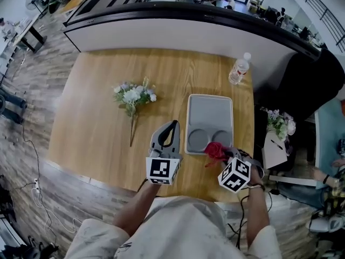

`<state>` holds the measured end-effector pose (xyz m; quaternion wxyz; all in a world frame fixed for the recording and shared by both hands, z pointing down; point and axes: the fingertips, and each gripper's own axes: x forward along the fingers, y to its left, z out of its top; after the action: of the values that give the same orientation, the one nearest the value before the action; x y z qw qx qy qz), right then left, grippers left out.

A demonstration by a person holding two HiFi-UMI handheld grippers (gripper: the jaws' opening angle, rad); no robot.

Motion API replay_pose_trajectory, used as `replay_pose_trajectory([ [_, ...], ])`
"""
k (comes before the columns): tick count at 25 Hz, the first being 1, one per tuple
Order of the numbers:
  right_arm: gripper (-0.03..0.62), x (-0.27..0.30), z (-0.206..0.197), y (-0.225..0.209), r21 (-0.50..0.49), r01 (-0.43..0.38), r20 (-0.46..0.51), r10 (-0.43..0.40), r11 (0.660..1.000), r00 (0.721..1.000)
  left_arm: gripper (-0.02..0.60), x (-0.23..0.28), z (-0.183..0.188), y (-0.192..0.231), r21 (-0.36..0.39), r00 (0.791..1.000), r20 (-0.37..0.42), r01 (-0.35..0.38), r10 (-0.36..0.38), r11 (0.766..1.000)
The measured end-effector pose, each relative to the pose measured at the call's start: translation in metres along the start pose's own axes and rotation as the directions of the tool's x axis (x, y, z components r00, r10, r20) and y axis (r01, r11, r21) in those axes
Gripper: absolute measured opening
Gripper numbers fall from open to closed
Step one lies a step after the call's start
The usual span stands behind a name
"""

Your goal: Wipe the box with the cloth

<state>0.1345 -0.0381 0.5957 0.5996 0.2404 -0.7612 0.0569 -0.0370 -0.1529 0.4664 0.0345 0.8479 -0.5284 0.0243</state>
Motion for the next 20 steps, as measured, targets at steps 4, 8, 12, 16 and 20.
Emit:
replay_pose_trajectory([
  [4,0.064,-0.006,0.008,-0.005,0.007,0.020,-0.008,-0.020,1.000,1.000,0.014,0.000,0.003,0.006,-0.029,1.000,0.016,0.007,-0.007,1.000],
  [8,0.064,-0.013,0.017,-0.011,0.007,0.045,-0.003,-0.045,0.999,0.999,0.014,0.000,0.006,0.011,-0.039,0.999,0.030,0.013,-0.012,0.999],
  [12,0.064,-0.017,0.027,-0.017,-0.007,0.073,0.012,-0.073,0.997,0.997,0.014,-0.001,0.008,0.015,-0.038,0.999,0.036,0.015,-0.013,0.999],
  [16,0.064,-0.020,0.039,-0.026,-0.027,0.100,0.031,-0.099,0.995,0.995,0.014,-0.001,0.008,0.018,-0.033,0.999,0.035,0.012,-0.011,0.999],
  [20,0.064,-0.024,0.050,-0.037,-0.049,0.127,0.052,-0.125,0.991,0.991,0.014,0.000,0.009,0.020,-0.024,0.999,0.038,0.009,-0.009,1.000],
])
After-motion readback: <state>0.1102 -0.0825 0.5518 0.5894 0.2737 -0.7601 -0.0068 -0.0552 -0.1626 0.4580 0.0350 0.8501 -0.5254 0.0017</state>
